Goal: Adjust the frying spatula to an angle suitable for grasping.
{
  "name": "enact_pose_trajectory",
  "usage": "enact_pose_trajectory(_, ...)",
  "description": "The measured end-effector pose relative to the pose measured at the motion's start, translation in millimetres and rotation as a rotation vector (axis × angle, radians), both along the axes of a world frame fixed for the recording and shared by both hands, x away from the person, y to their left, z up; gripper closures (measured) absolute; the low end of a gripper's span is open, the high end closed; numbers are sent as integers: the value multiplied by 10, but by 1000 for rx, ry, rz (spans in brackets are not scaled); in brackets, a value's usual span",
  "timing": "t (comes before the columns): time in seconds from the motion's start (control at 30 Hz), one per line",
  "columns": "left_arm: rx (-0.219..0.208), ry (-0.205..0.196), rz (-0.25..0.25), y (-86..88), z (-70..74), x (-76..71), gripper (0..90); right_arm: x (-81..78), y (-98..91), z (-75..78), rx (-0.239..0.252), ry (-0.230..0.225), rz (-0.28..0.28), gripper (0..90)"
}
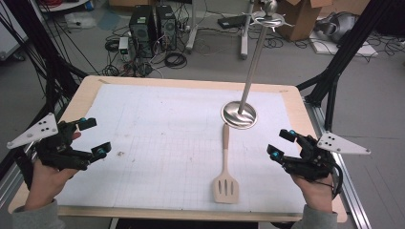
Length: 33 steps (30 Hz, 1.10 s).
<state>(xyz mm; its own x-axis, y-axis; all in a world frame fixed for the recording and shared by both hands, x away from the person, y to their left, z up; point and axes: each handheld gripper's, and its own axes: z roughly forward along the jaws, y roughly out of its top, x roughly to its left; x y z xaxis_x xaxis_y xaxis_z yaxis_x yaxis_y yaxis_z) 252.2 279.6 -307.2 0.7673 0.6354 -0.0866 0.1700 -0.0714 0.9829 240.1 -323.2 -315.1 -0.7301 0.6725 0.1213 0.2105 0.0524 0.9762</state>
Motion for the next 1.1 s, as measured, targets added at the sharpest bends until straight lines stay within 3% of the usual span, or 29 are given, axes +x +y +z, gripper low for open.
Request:
enact_pose_trajectory(0.2,1,2,-1,-10,-4,-3,18,18,4,-31,-8,14,5,380)
enact_pose_trajectory(0.53,1,7,4,10,-17,4,18,81,54,-119,-65,34,7,560)
enact_pose_trajectory(1.1,8,11,6,-9,-35,15,18,220,101,-276,-68,88,-23,841)
